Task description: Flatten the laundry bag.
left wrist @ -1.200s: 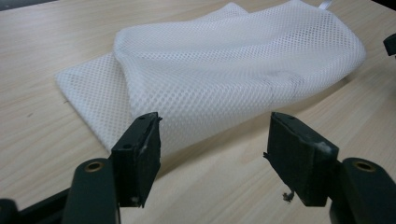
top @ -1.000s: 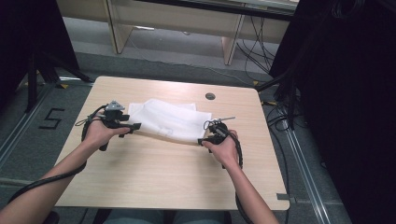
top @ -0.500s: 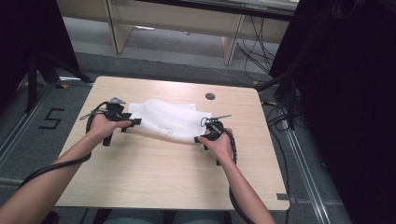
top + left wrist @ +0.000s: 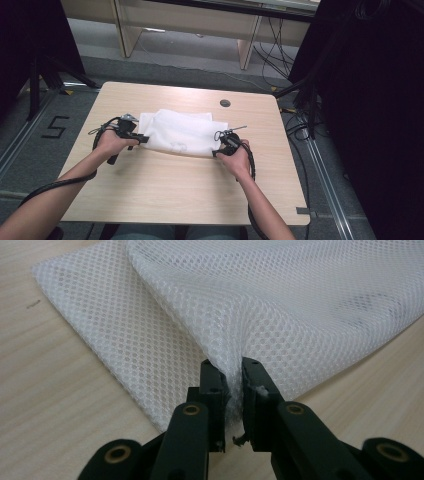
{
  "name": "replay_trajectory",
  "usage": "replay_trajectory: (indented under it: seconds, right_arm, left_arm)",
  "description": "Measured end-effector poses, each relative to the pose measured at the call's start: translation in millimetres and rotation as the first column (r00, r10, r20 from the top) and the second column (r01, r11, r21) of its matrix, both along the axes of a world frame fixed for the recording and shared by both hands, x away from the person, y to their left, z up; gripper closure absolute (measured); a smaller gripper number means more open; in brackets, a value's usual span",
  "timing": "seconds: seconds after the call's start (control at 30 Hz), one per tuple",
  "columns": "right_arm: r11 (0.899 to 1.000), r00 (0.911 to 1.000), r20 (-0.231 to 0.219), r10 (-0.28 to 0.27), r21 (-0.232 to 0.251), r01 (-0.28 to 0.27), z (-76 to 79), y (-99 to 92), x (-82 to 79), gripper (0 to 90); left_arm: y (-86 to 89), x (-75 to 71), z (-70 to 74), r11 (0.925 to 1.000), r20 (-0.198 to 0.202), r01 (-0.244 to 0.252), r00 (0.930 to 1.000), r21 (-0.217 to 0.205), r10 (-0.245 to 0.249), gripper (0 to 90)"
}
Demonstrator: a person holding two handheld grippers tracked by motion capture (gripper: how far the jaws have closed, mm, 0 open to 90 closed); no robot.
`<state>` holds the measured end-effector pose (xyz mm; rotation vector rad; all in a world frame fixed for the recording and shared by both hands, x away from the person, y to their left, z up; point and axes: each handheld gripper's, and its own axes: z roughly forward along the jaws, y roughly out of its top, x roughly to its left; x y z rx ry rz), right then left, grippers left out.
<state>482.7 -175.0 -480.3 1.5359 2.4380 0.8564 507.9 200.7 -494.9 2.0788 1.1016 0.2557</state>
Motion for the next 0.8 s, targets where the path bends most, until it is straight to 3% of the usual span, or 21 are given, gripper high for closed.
replay_trajectory:
  seconds: [0.3,0.57,0.73,0.8]
  right_arm:
    - [0.999,0.9994,-0.005,0.033,0.001,-0.033,-0.9,-9.9,-23.6,79.3]
    - [0.999,0.9979,-0.037,0.052,0.002,-0.052,0.3,-19.5,-49.8,78.9]
    - [0.998,0.9970,-0.055,0.055,-0.001,-0.055,-0.3,-24.8,-64.6,78.4]
    - [0.999,0.9963,-0.072,0.048,-0.002,-0.048,0.0,-26.2,-70.4,78.4]
  left_arm:
    - [-3.0,-23.7,0.2,0.9973,-0.006,0.074,0.9972,0.000,-0.074,82.0]
    - [-7.8,-47.2,-2.0,0.9915,-0.021,0.130,0.9913,-0.009,-0.130,82.1]
    - [-9.7,-61.6,-2.3,0.9907,-0.025,0.135,0.9905,-0.018,-0.135,81.9]
    - [-8.8,-65.5,-2.1,0.9875,-0.028,0.158,0.9871,-0.002,-0.158,81.8]
